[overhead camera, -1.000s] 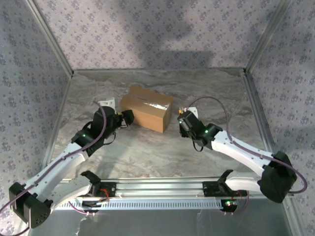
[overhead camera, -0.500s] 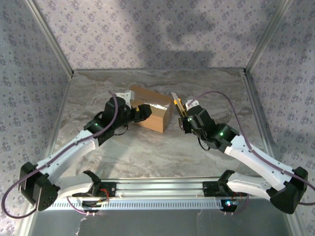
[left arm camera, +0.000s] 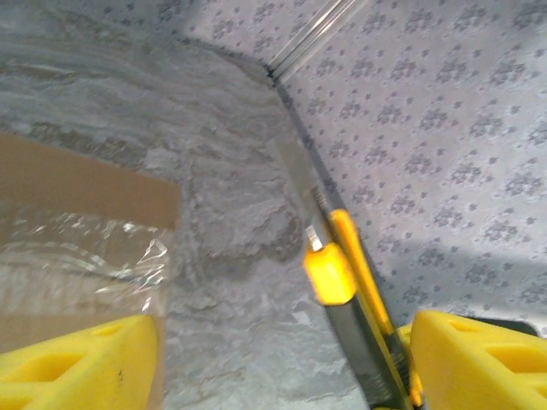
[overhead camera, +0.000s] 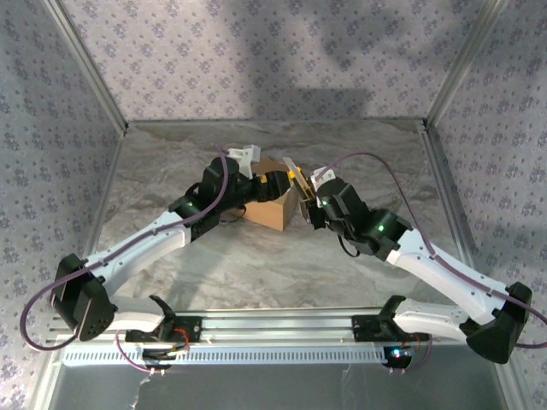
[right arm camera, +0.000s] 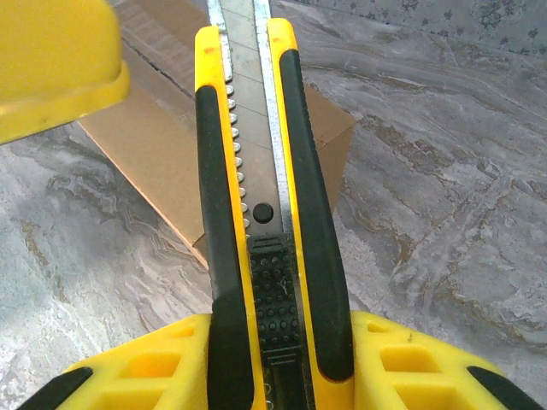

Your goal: Unpack the express box

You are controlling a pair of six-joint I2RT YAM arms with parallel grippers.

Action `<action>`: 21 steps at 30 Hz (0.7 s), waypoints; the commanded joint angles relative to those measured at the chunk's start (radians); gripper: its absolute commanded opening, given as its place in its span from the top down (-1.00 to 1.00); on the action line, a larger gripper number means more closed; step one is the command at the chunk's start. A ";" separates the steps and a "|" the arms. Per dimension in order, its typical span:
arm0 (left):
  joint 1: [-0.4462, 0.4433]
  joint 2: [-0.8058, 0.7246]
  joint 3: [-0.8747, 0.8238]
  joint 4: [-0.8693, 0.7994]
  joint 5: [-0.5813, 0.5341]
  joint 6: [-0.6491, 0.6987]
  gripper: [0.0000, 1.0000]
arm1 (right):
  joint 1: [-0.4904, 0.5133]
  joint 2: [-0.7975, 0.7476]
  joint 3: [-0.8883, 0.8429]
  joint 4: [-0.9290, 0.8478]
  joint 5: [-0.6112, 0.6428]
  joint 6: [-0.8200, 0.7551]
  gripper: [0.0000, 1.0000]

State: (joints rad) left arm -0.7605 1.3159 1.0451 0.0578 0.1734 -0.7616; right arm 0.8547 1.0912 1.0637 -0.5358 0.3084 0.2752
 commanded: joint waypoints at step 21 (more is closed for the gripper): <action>-0.021 0.089 0.102 0.145 0.086 -0.037 -0.34 | 0.034 0.029 0.091 0.015 -0.021 -0.010 0.33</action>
State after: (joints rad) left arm -0.7750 1.3926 1.1065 0.1581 0.2306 -0.7872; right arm 0.8795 1.1187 1.1137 -0.5354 0.2905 0.2752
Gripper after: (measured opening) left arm 0.672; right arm 0.354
